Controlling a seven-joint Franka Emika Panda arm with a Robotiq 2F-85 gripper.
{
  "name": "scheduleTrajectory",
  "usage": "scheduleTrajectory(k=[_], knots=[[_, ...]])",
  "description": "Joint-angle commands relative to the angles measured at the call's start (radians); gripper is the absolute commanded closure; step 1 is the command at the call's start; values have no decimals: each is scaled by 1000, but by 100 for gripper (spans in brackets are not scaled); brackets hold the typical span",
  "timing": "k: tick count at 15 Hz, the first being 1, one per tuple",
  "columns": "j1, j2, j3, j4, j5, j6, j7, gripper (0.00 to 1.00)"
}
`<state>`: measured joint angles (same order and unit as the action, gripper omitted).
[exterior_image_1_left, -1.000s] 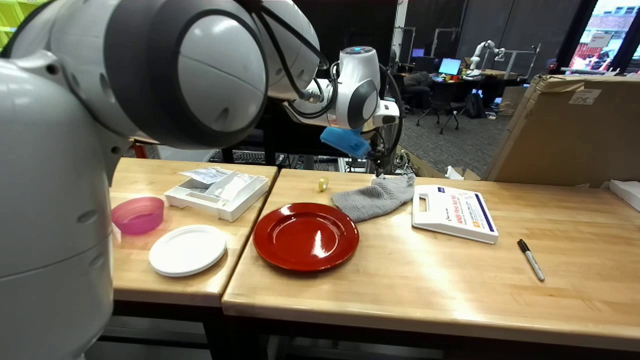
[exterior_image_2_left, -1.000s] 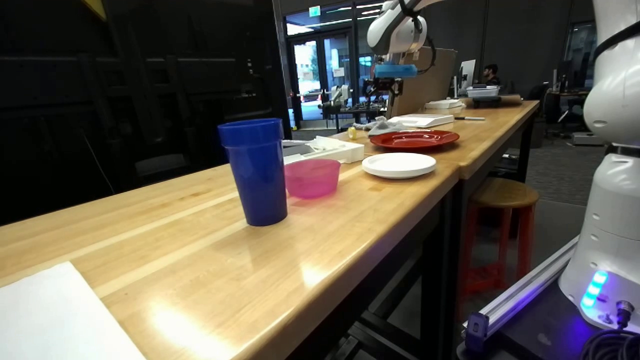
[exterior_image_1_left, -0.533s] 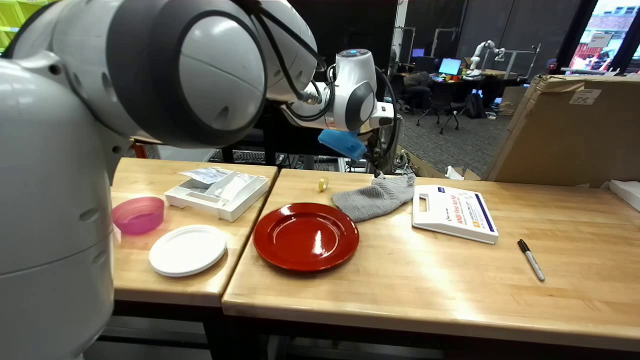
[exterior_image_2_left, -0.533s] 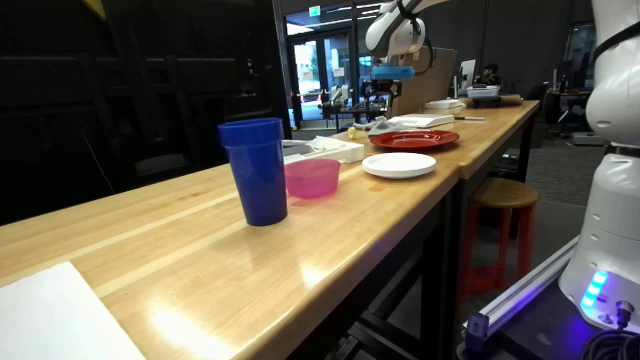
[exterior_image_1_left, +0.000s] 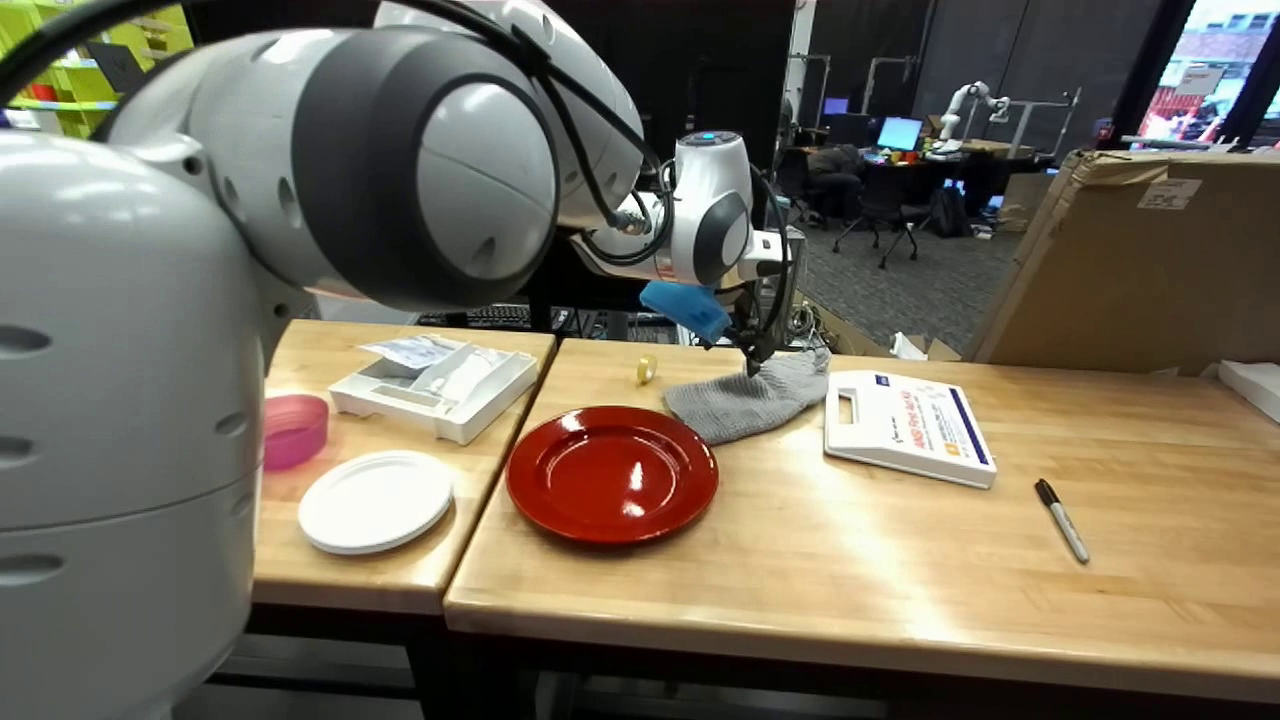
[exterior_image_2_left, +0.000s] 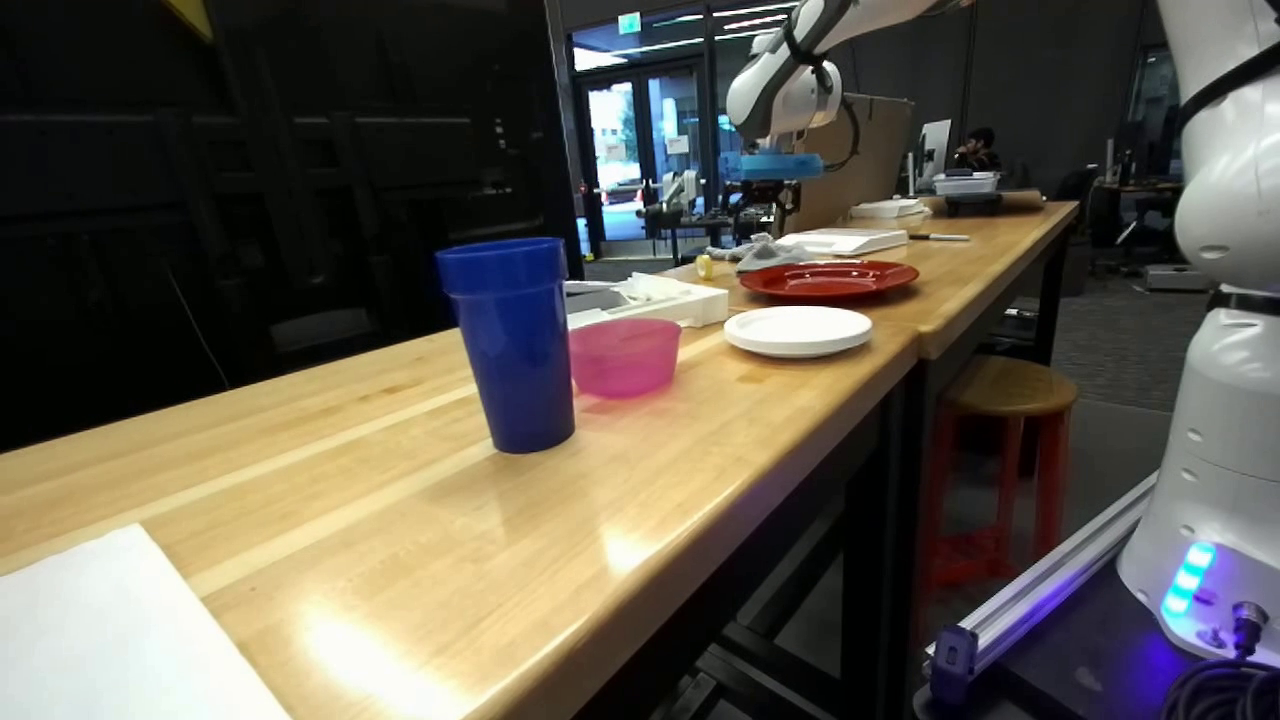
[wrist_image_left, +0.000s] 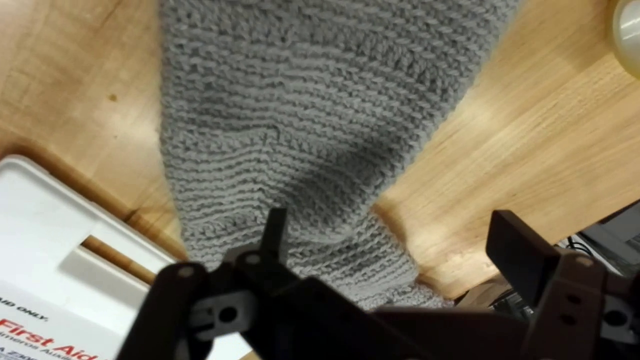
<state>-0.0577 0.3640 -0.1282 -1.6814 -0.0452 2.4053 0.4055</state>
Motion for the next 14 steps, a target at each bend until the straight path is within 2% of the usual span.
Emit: scheduleTrajectory(k=[1,8,14], knots=[[15,54,-27,65,-15,-28,34,0],[17,97,-46,114,-14,-22,47,0],[7,134,-42,168,4,-88,36,0]])
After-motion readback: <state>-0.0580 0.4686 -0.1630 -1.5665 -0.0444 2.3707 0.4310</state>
